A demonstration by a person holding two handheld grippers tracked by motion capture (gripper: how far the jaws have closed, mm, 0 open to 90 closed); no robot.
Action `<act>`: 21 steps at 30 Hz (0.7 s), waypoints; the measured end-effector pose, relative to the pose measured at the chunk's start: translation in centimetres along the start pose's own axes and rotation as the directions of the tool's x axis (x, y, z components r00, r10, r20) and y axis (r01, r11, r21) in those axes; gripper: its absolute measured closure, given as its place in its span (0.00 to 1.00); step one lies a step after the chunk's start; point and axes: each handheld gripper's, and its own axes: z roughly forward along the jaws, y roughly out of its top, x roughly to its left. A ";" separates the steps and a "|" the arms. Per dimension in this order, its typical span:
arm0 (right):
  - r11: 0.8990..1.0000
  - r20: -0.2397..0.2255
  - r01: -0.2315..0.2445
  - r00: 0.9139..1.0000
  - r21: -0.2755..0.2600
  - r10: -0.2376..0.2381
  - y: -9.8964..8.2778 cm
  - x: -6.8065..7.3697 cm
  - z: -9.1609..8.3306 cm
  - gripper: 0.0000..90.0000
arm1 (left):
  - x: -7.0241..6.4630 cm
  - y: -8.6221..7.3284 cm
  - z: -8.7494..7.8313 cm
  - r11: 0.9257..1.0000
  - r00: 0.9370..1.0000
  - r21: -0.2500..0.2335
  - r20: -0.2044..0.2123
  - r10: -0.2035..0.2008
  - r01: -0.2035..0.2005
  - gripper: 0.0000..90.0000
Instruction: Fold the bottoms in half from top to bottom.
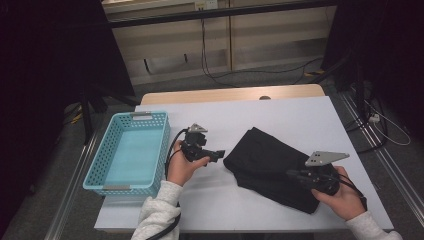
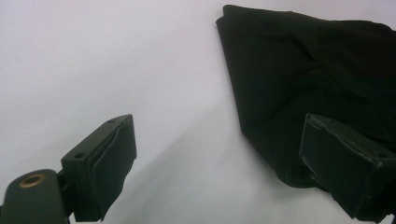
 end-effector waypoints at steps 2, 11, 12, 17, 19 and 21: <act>1.000 -0.005 0.001 1.000 0.003 -0.001 0.0 0.0 0.0 0.99 | 0.1 0.0 -0.1 1.000 1.000 0.001 0.000 0.001 -0.001 0.12; 1.000 -0.005 0.000 1.000 0.004 0.000 -0.4 0.0 -0.6 0.99 | 0.0 0.1 0.0 1.000 1.000 -0.003 0.001 0.001 -0.001 0.12; 1.000 -0.005 0.000 1.000 0.004 0.000 -0.4 0.0 -0.6 0.99 | 0.0 0.1 0.0 1.000 1.000 -0.003 0.001 0.001 -0.001 0.12; 1.000 -0.006 0.003 1.000 0.002 -0.003 -0.5 0.1 -0.9 0.99 | -0.1 0.2 0.1 1.000 1.000 -0.003 0.003 0.001 -0.001 0.12; 1.000 -0.004 0.002 1.000 -0.001 -0.002 -0.6 0.1 -1.2 0.99 | -0.1 0.2 0.2 1.000 1.000 0.000 0.003 0.004 -0.004 0.12; 1.000 -0.006 0.003 1.000 0.000 -0.003 -0.7 0.1 -1.2 0.99 | -0.1 0.2 0.3 1.000 1.000 0.003 0.002 0.007 -0.007 0.12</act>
